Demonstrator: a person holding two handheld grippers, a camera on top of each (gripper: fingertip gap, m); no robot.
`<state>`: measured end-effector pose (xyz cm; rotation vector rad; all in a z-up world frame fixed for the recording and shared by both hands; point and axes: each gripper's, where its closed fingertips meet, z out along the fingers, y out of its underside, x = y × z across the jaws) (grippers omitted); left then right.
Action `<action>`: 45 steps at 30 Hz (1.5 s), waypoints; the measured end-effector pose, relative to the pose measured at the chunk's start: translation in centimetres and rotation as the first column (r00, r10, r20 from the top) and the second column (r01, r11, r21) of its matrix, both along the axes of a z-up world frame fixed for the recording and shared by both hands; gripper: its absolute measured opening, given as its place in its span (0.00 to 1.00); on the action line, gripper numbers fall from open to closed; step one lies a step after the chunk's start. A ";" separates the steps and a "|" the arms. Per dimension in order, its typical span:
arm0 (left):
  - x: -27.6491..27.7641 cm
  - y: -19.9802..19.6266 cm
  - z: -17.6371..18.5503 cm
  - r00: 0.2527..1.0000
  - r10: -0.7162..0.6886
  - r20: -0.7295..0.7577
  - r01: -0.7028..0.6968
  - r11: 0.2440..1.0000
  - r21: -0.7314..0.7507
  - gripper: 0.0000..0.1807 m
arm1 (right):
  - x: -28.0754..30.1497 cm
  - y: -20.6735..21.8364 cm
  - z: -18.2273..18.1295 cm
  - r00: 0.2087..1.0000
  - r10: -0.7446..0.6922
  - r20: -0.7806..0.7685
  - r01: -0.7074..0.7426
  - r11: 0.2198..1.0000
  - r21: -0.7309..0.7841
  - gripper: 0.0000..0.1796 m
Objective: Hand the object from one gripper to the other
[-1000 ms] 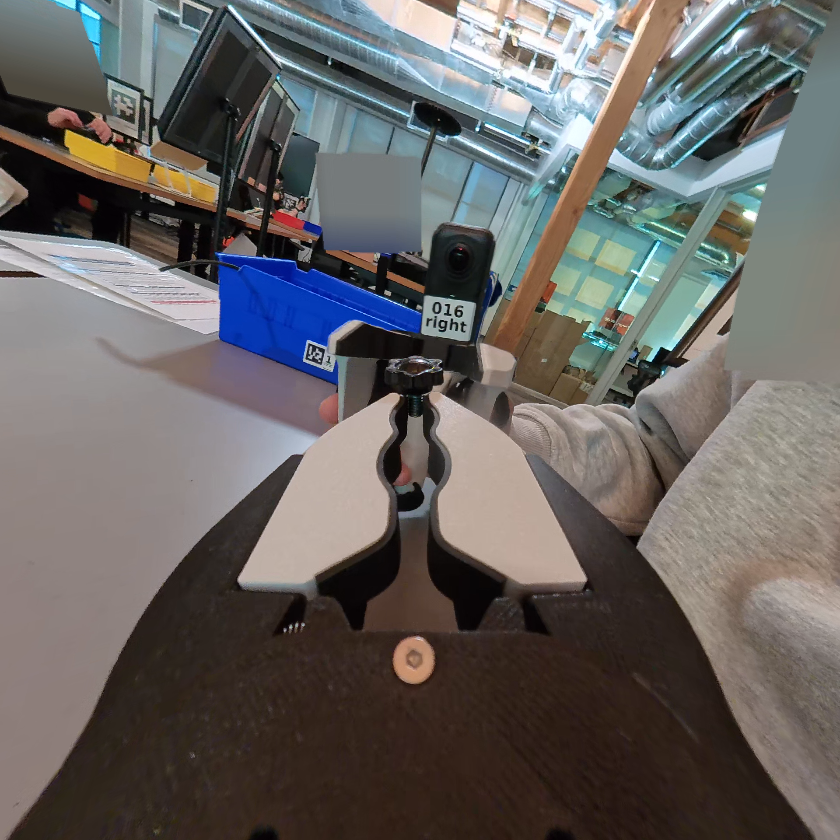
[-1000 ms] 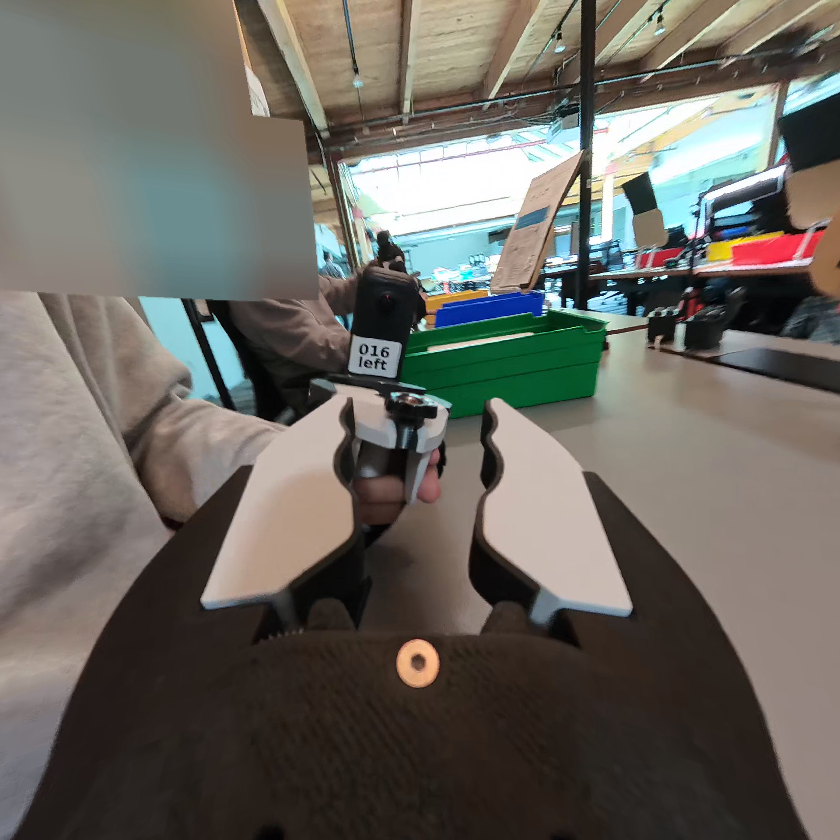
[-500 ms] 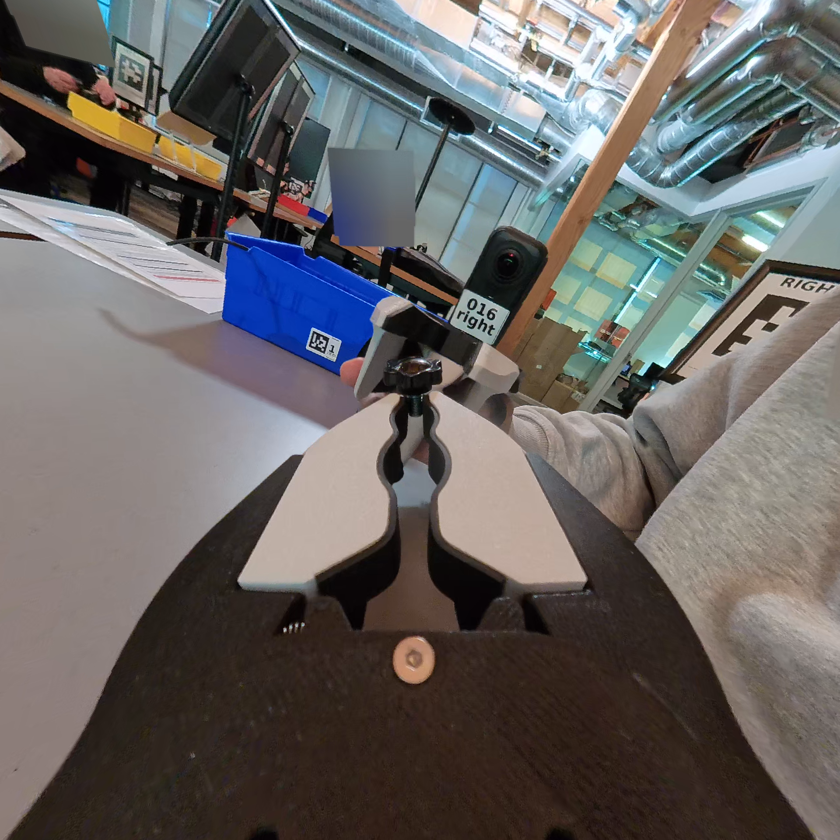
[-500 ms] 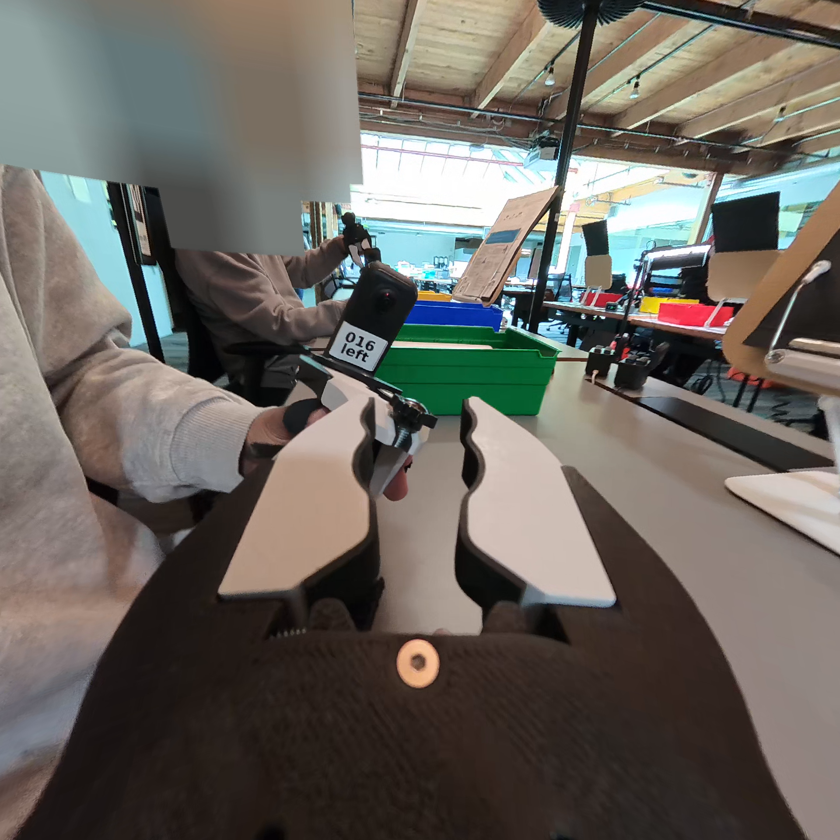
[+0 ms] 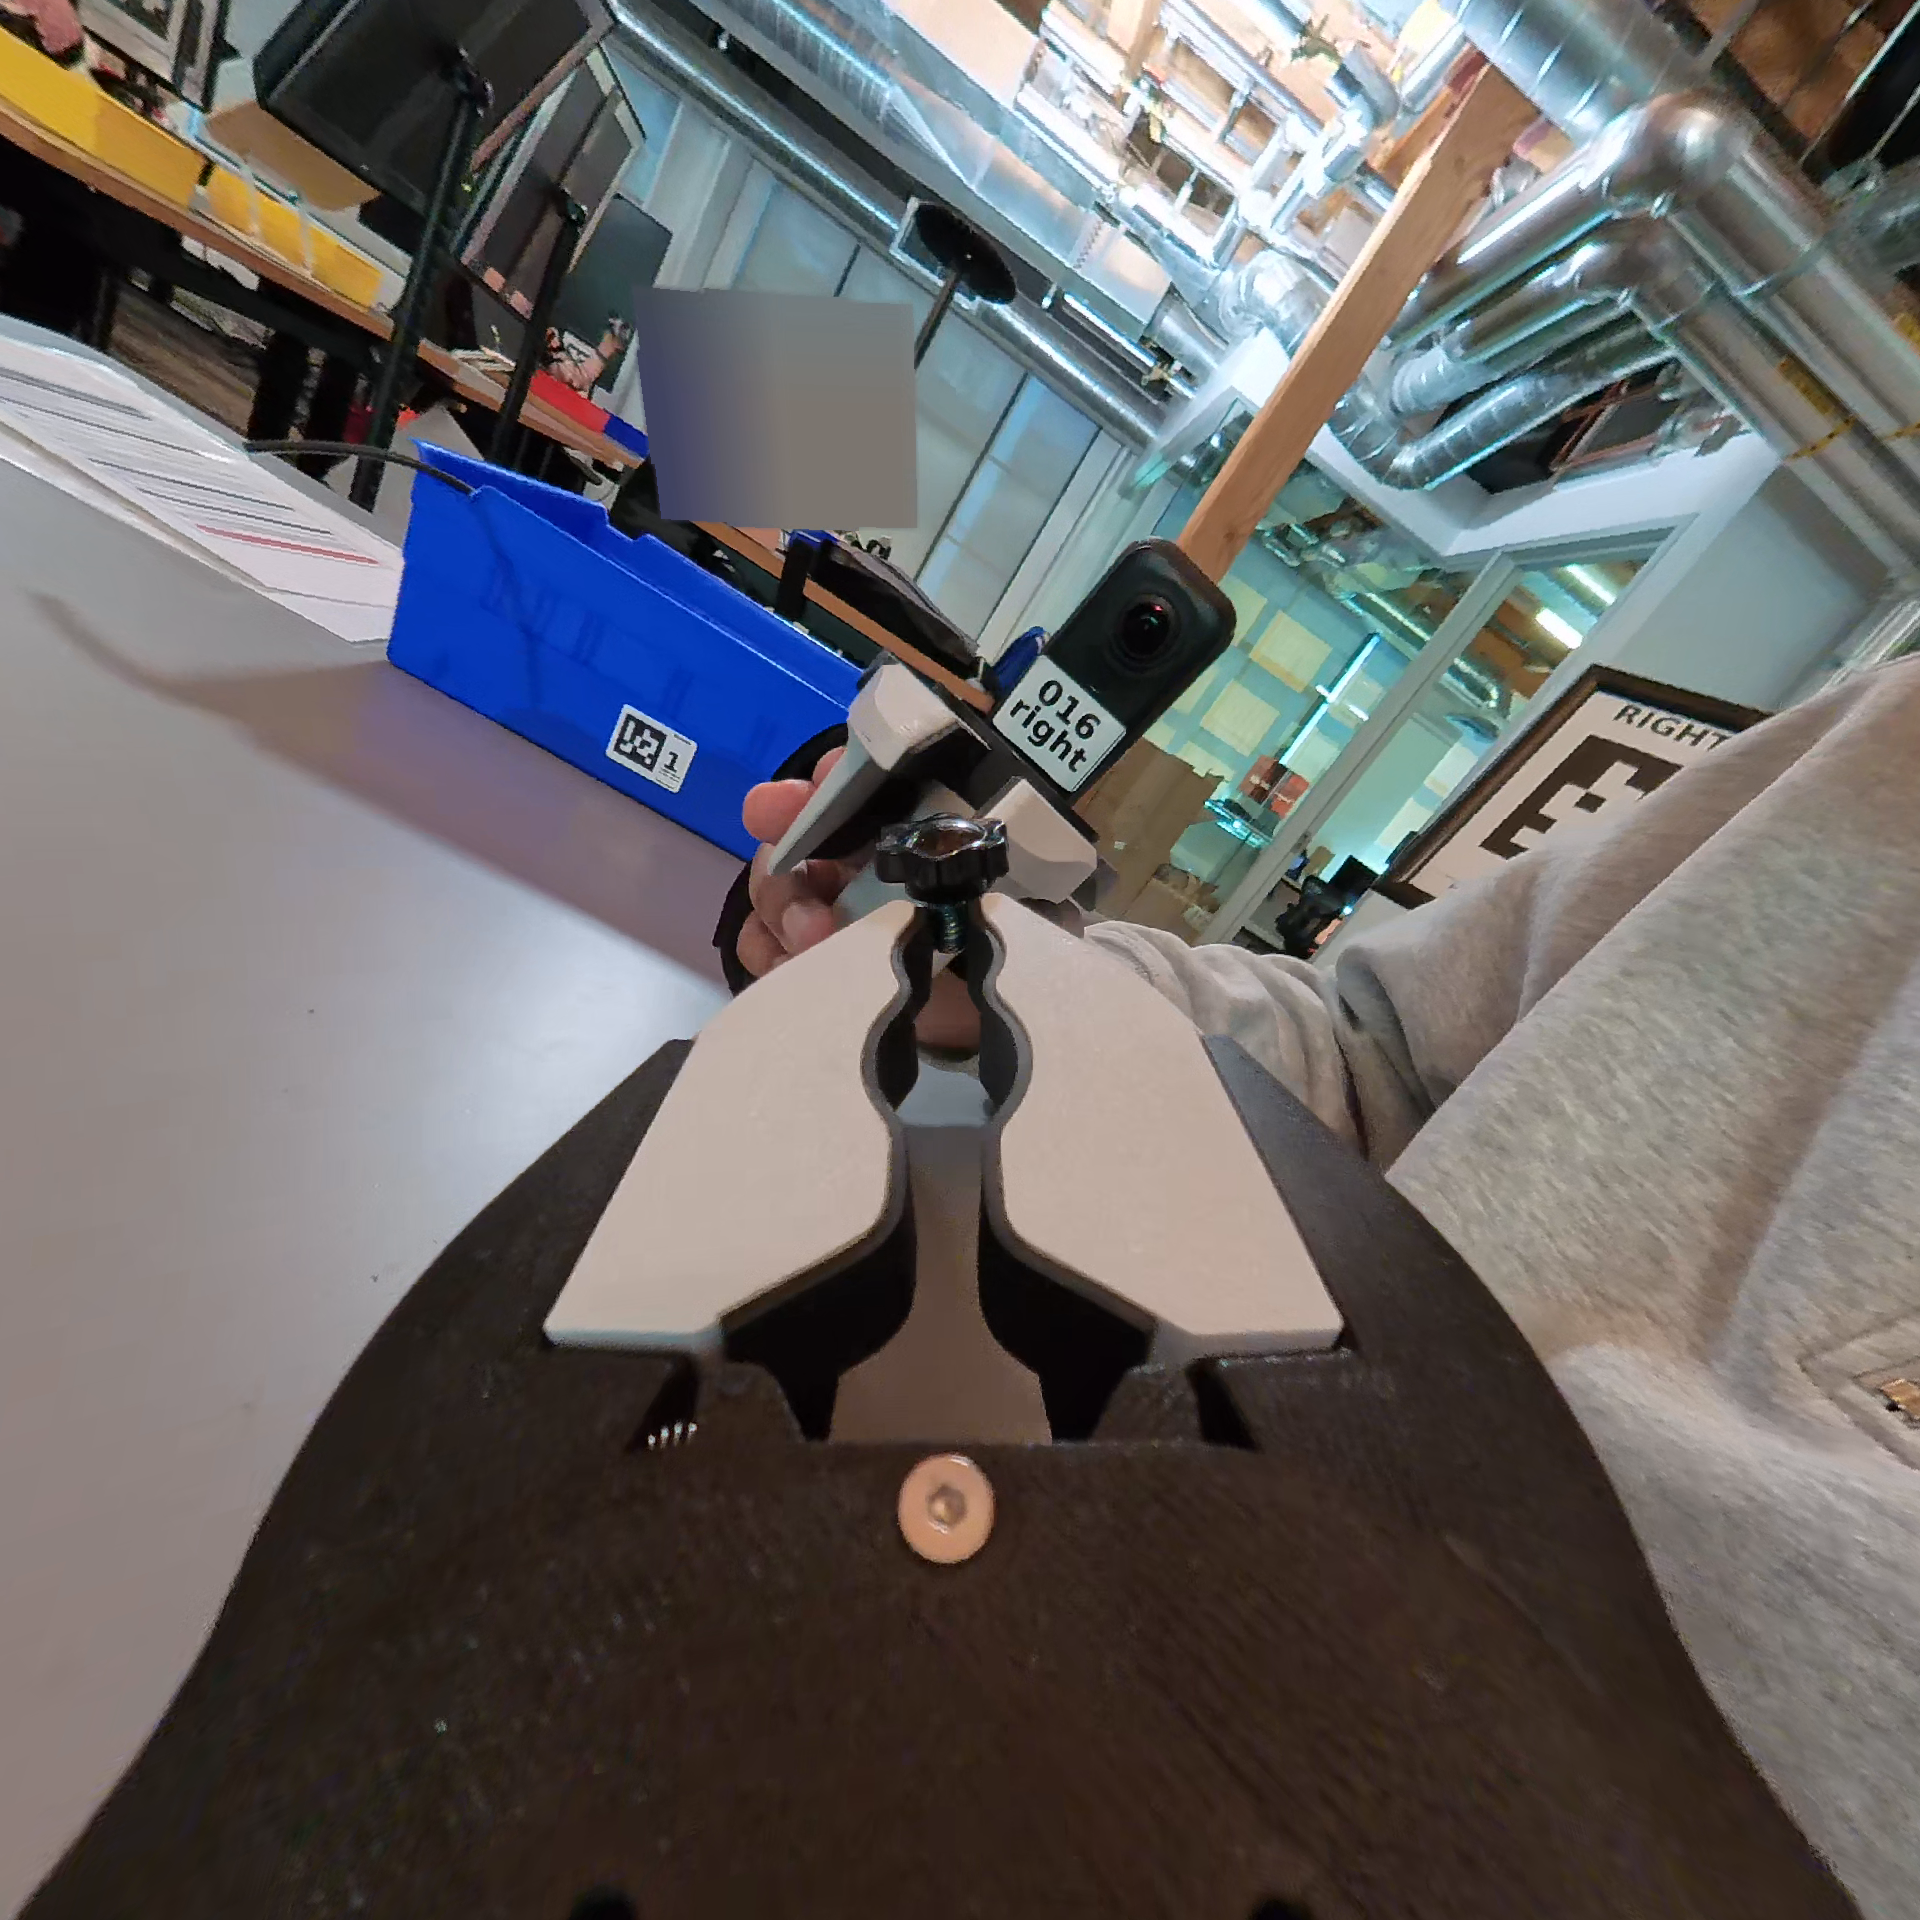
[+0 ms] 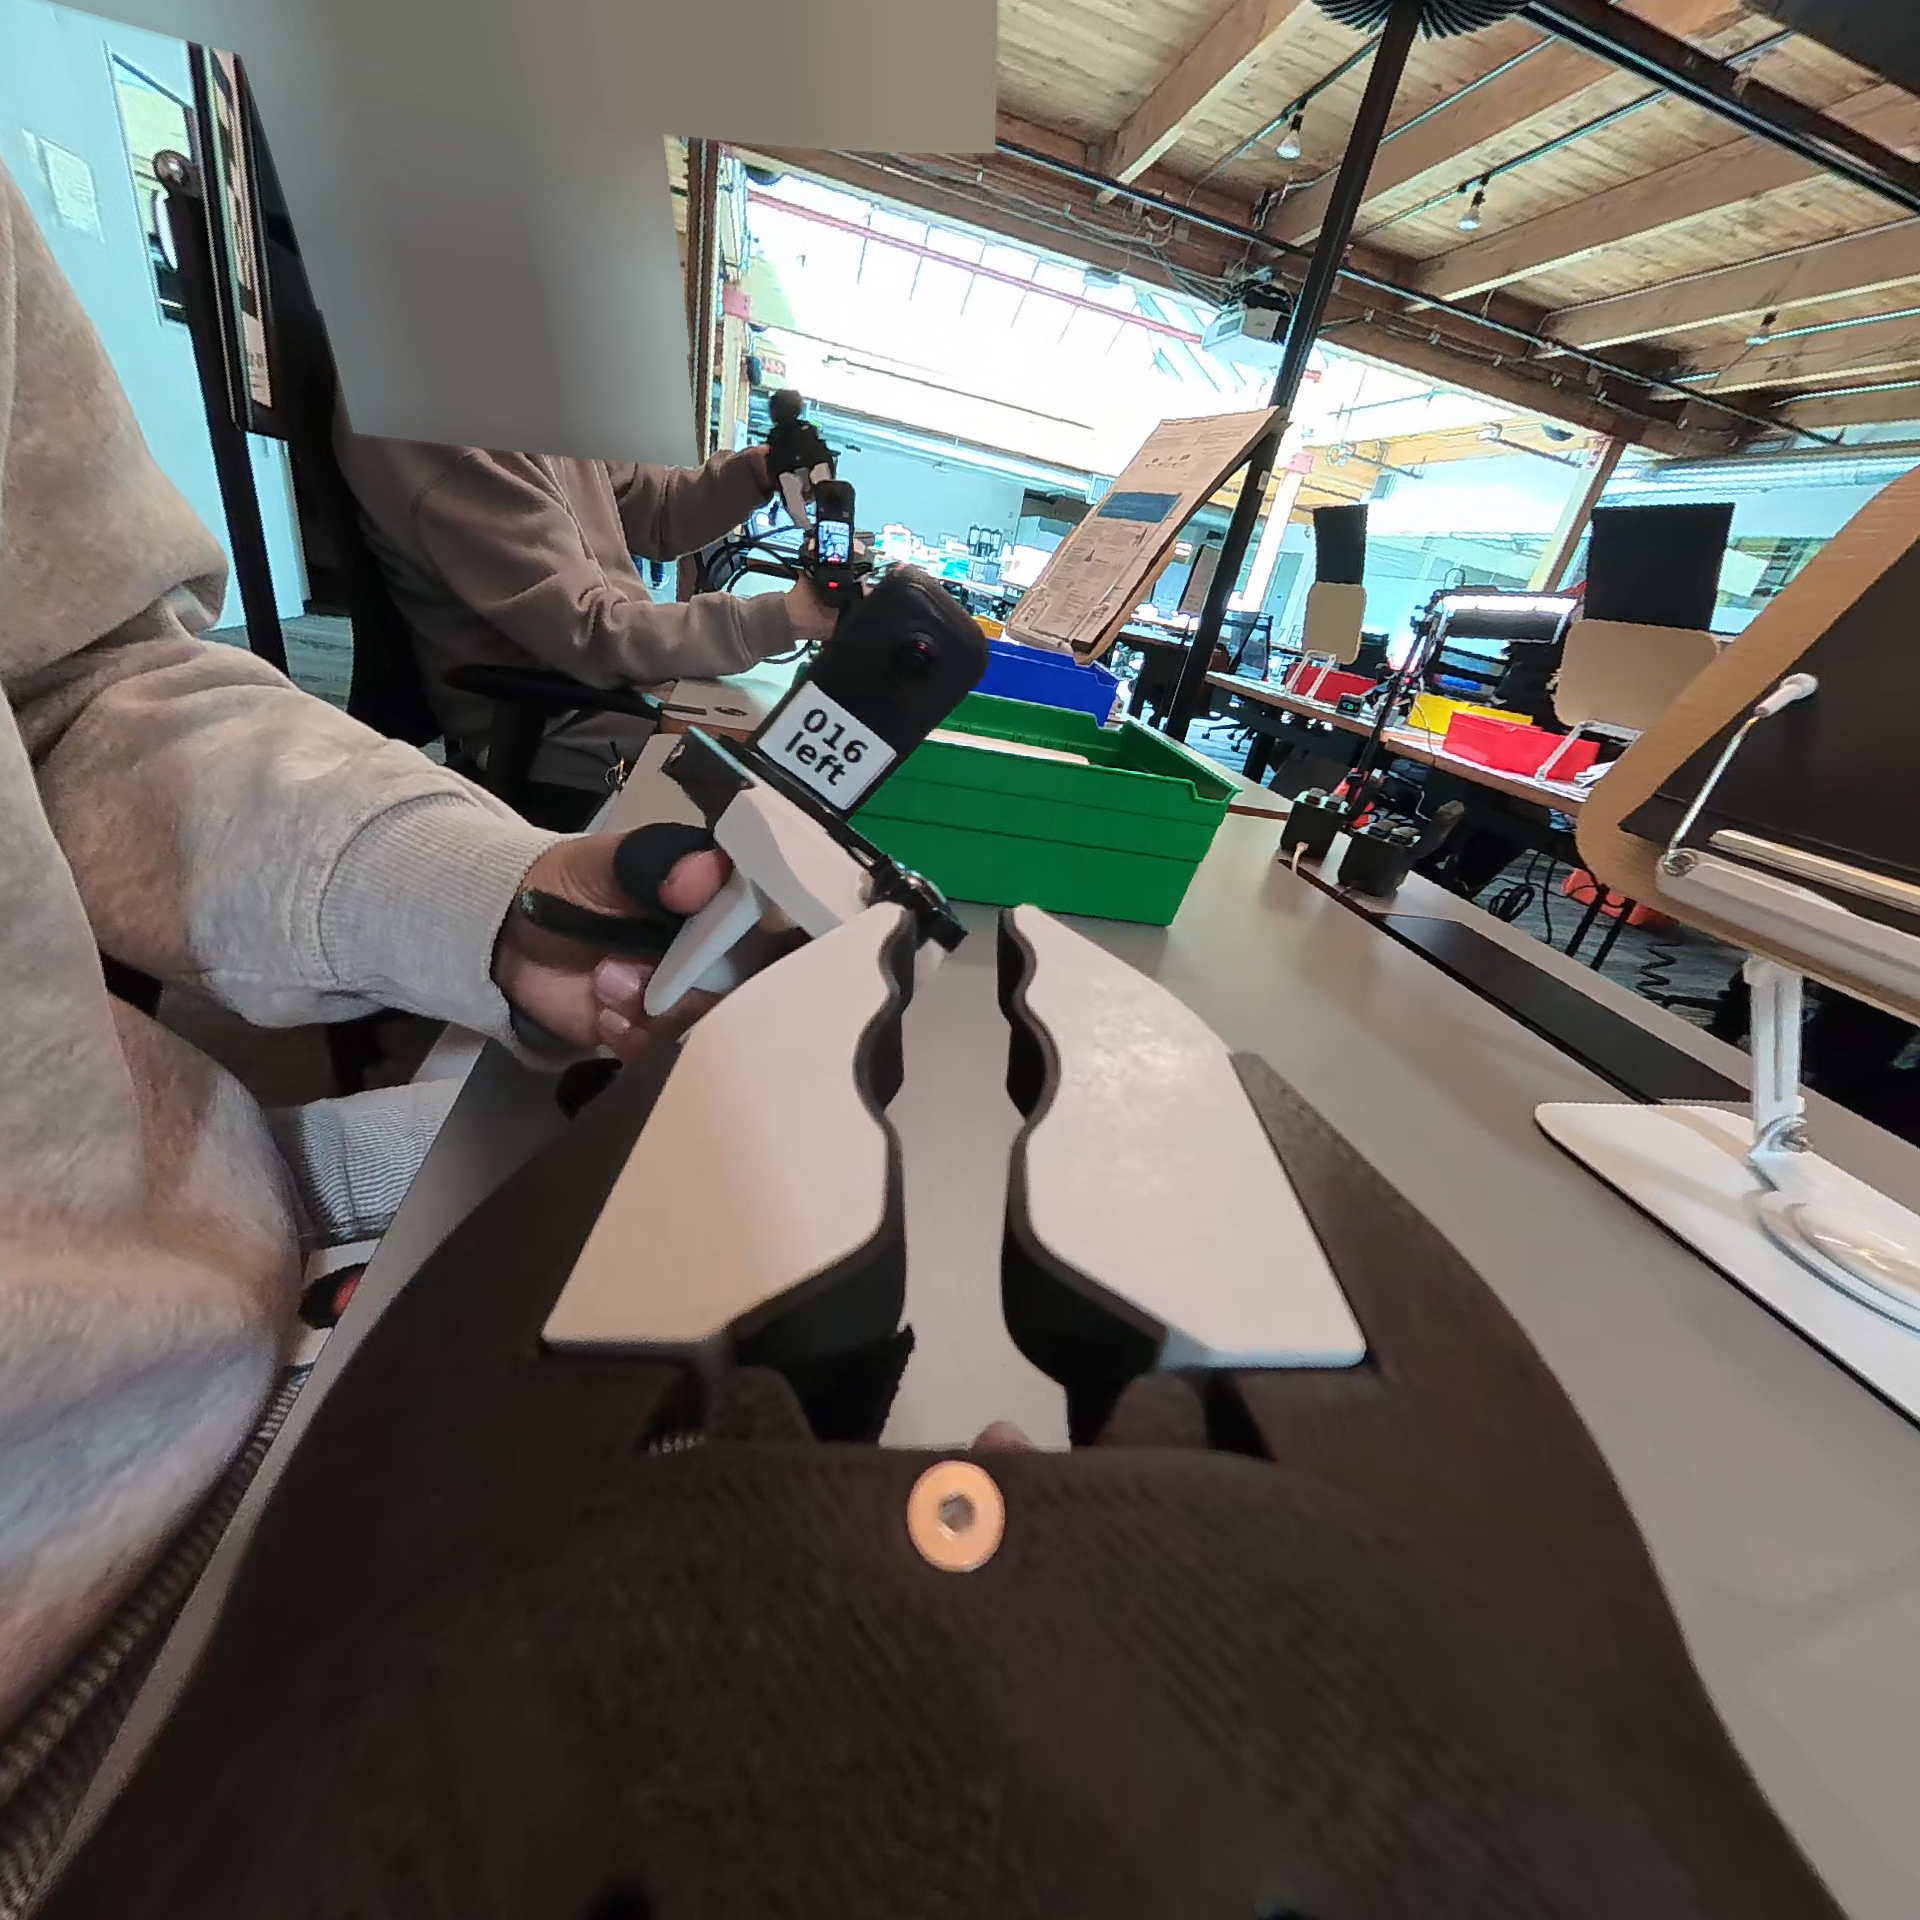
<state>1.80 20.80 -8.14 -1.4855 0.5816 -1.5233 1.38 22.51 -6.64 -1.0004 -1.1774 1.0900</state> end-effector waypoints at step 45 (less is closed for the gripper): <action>-0.4 0.7 0.2 0.997 0.073 0.011 -0.074 0.997 0.036 0.11 | -0.4 -0.1 0.3 0.986 0.144 -0.087 -0.168 0.831 -0.531 0.03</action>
